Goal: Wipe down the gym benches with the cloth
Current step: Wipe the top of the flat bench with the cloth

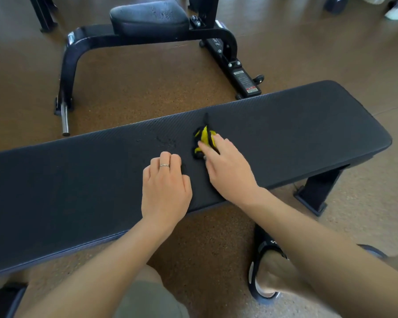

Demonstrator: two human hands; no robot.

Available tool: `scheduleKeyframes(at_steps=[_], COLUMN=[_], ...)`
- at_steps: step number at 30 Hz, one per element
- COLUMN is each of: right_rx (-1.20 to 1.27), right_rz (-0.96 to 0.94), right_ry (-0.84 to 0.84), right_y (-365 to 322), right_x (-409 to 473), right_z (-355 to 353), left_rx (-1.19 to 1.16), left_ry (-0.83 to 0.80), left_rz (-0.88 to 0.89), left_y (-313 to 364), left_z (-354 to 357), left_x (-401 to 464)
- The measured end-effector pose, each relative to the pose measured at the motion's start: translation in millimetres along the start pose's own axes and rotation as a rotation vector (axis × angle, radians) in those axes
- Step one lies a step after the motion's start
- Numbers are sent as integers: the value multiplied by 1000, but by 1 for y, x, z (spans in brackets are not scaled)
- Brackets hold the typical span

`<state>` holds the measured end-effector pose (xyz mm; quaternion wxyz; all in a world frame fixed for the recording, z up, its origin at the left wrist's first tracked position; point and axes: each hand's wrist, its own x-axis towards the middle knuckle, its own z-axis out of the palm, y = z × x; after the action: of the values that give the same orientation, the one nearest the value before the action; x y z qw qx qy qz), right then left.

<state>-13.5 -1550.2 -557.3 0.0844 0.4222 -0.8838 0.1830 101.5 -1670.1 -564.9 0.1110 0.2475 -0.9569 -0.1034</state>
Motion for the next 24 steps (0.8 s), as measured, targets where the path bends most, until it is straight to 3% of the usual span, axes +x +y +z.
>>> scheduleKeyframes(at_steps=[3,6,8,11,15,19,21,24], right_rx=[-69,-145,-159,-146,13,-17,-104,-116], right_rz=[44,400,537,433,209,11,102,479], right_ry=[40,91,146,205,129,91,146,242], right_y=[40,78,64,-9,-94,-54,-6,36], right_x=[-15,-22,-24,-31,-50,-54,-57,-65], right_z=[-16,-31,-25,-4,17,8,-4,-19], left_rx=[-16,50,57,33,31,35,28,23], left_ry=[-16,-6,9,24,36,30,22,9], left_rz=[101,108,52,39,58,54,35,20], left_y=[-15,-46,-69,-80,-74,-76,-75,-74], left_z=[-12,-25,-29,-28,-29,-28,-28,-27], left_x=[-4,-16,-27,-37,-39,-40,-41,-39])
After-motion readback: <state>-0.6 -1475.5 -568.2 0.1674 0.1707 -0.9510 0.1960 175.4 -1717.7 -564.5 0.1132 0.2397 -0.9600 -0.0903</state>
